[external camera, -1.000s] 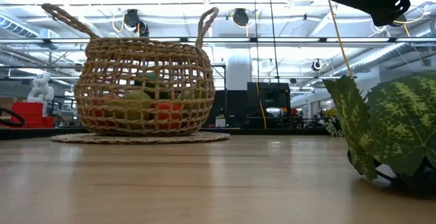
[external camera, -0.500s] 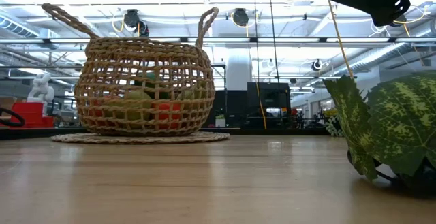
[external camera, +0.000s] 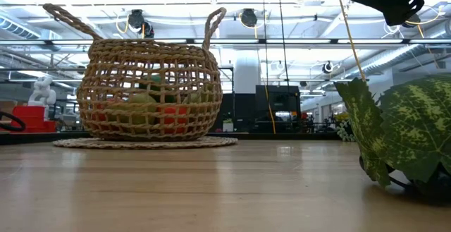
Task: Build produce basket
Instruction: Put the top lime into the basket
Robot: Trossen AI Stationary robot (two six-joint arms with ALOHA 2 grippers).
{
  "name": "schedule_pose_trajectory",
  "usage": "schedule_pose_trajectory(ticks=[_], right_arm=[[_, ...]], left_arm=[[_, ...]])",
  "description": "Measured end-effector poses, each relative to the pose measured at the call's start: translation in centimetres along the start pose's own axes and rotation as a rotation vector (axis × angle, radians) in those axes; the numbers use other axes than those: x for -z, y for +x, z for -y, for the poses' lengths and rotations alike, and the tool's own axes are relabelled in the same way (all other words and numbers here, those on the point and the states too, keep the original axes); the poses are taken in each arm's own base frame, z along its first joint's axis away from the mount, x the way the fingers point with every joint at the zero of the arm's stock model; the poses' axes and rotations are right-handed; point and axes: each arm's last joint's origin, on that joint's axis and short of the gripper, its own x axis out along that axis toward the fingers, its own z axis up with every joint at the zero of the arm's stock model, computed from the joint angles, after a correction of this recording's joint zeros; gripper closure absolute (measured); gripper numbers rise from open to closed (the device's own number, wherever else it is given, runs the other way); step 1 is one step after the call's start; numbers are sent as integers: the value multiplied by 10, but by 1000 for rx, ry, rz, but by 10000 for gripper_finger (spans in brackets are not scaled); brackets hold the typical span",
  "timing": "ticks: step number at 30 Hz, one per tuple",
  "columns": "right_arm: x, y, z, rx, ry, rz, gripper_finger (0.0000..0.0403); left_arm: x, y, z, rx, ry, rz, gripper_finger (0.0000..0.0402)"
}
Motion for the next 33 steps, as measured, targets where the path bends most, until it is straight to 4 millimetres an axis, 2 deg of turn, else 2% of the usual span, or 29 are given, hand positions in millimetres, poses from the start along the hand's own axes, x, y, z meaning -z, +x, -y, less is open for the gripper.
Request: schedule_pose_trajectory(ticks=[14,33], right_arm=[[0,0,0,0,0,0,35],[0,0,0,-1,-1,-1,35]], left_arm=[[0,0,0,0,-182,0,66],[0,0,0,0,-266,0,66]])
